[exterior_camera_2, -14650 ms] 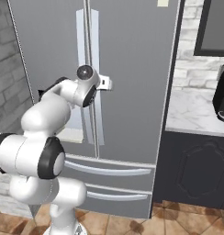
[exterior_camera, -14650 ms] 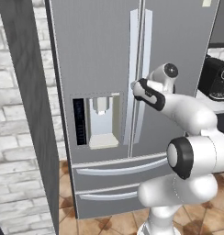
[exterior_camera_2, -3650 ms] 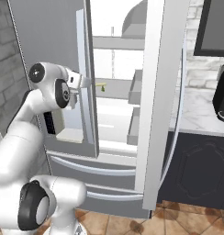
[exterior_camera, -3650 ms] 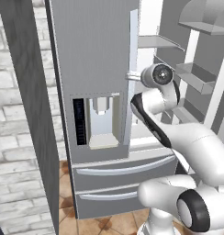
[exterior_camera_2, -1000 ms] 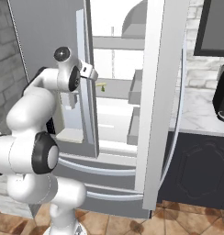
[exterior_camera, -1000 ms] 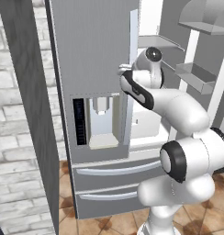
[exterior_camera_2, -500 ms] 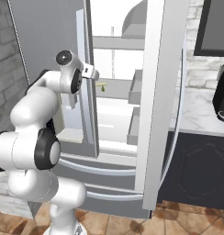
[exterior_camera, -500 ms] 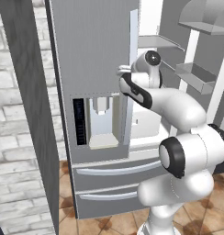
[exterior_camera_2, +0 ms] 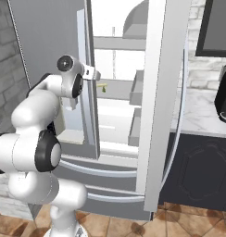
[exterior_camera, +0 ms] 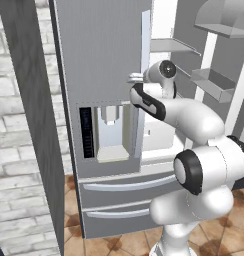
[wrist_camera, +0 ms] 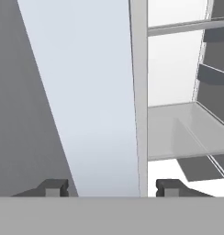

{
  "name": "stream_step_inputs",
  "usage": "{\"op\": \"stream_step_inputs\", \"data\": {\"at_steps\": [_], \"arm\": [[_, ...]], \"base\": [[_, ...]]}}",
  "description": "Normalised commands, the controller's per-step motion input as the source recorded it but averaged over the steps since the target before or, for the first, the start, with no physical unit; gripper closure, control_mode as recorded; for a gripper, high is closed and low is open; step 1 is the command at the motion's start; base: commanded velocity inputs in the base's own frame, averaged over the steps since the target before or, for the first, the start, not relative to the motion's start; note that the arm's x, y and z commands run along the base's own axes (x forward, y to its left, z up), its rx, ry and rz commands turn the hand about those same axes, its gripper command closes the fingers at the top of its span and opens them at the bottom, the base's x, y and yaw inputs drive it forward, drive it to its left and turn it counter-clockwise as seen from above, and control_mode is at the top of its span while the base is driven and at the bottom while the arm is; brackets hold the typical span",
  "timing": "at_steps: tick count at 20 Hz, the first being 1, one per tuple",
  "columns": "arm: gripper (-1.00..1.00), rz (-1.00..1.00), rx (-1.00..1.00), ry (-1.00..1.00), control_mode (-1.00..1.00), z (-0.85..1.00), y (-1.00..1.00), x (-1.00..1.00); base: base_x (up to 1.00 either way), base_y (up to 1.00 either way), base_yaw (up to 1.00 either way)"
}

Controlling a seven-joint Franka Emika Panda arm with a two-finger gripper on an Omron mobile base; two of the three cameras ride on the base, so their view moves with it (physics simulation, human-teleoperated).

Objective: Take the lemon wedge from the fridge and place it on the plate with fish on the dining counter.

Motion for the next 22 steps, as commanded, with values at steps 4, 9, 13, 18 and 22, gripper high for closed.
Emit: {"op": "stream_step_inputs", "data": {"at_steps": [4,9,13,18,22], "arm": [[1.0,0.0,0.0,0.0,-1.0,0.0,0.0,0.0],[1.0,0.0,0.0,0.0,-1.0,0.0,0.0,0.0],[1.0,0.0,0.0,0.01,-1.0,0.0,0.23,-0.04],[1.0,0.0,0.0,0.04,-1.0,0.0,0.96,-0.29],[1.0,0.0,0.0,0.01,-1.0,0.09,1.0,-0.56]], "base": [[0.0,0.0,0.0],[0.0,0.0,0.0],[0.0,0.0,0.0],[0.0,0.0,0.0],[0.0,0.0,0.0]]}}
